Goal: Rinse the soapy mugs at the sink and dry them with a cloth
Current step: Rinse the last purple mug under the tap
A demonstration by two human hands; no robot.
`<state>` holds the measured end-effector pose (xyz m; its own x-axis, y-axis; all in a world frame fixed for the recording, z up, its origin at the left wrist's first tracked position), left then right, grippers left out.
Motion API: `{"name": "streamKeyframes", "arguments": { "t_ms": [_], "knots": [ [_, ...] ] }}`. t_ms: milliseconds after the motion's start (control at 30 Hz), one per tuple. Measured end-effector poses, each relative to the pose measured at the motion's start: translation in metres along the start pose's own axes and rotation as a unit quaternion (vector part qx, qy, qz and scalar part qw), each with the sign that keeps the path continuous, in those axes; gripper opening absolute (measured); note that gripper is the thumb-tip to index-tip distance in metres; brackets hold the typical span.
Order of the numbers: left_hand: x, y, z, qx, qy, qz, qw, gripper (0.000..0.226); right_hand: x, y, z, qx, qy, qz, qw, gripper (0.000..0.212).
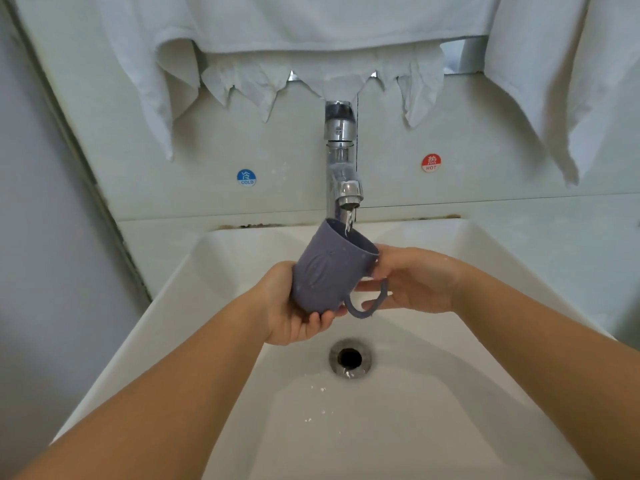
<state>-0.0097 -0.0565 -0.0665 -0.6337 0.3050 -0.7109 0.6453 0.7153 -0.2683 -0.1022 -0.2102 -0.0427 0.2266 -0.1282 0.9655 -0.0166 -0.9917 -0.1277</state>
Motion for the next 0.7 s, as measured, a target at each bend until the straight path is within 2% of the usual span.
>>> {"name": "streamKeyframes", "arguments": {
  "t_ms": [67,200,267,333,400,500,567,700],
  "knots": [
    [0.003,-0.004,0.002,0.015,0.005,-0.005,1.000,0.050,0.003,-0.009,-0.001,0.055,0.022,0.007,0.998,0.057],
    [0.007,-0.008,0.002,0.017,-0.010,-0.003,1.000,0.051,0.008,-0.015,0.006,-0.053,0.095,-0.047,0.993,0.048],
    [0.007,-0.003,0.005,-0.024,-0.043,0.044,0.998,0.048,0.013,-0.015,0.005,-0.107,0.120,-0.092,0.983,0.044],
    [0.007,0.007,0.010,-0.086,-0.072,0.071,0.991,0.052,0.017,-0.013,0.000,-0.155,0.146,-0.186,0.959,0.040],
    [0.005,0.017,0.011,-0.134,-0.089,0.062,0.985,0.054,0.018,-0.012,-0.002,-0.163,0.136,-0.267,0.940,0.045],
    [0.000,0.026,0.010,-0.167,-0.108,0.057,0.978,0.051,0.016,-0.014,0.001,-0.134,0.112,-0.223,0.959,0.040],
    [0.000,0.027,0.008,-0.186,-0.110,0.060,0.975,0.048,0.017,-0.012,0.002,-0.145,0.130,-0.228,0.954,0.042],
    [-0.001,0.026,0.005,-0.197,-0.118,0.077,0.970,0.046,0.010,-0.012,0.003,-0.130,0.106,-0.221,0.961,0.041]
  ]
}}
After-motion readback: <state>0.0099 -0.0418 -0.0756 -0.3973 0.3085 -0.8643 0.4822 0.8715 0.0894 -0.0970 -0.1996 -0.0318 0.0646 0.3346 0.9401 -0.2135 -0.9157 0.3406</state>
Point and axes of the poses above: each hand's wrist, its own z-axis towards the middle knuckle, its own y-axis out of the back of the hand, x = y × z, the point moved 3 cm from there along z, towards the middle knuckle
